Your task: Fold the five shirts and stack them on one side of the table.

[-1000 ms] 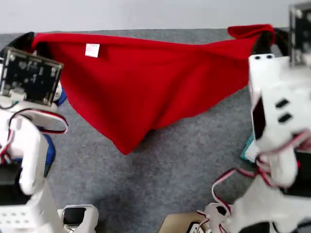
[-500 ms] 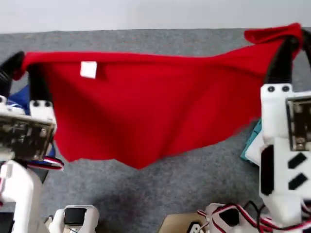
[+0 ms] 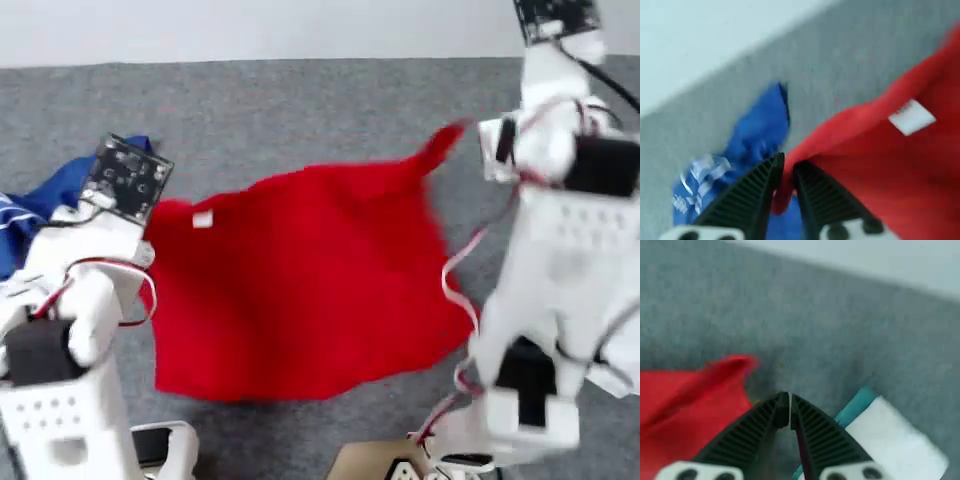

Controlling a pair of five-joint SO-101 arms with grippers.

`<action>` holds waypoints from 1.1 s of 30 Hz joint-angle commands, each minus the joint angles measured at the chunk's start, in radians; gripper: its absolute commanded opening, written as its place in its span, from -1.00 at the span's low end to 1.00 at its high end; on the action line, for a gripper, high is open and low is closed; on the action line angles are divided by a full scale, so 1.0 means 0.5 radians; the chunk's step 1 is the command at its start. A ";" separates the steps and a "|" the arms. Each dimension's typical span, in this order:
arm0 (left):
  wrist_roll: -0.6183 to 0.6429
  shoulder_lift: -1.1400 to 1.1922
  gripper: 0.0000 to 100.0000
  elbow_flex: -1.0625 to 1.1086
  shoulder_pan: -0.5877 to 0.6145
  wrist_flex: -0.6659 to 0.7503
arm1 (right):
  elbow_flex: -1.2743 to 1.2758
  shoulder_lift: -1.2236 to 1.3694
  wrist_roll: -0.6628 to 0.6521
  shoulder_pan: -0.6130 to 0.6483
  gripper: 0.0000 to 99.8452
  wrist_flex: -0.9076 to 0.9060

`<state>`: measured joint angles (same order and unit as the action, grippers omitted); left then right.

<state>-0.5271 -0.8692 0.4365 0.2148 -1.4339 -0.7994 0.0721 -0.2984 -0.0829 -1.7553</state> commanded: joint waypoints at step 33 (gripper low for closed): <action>-0.473 -0.015 -0.99 1.082 0.249 0.571 | 0.295 1.373 0.258 0.947 -0.55 1.168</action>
<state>-0.7541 -0.8692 0.9889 0.3406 -1.1669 -0.6475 0.7457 -0.1834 0.3636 -1.2060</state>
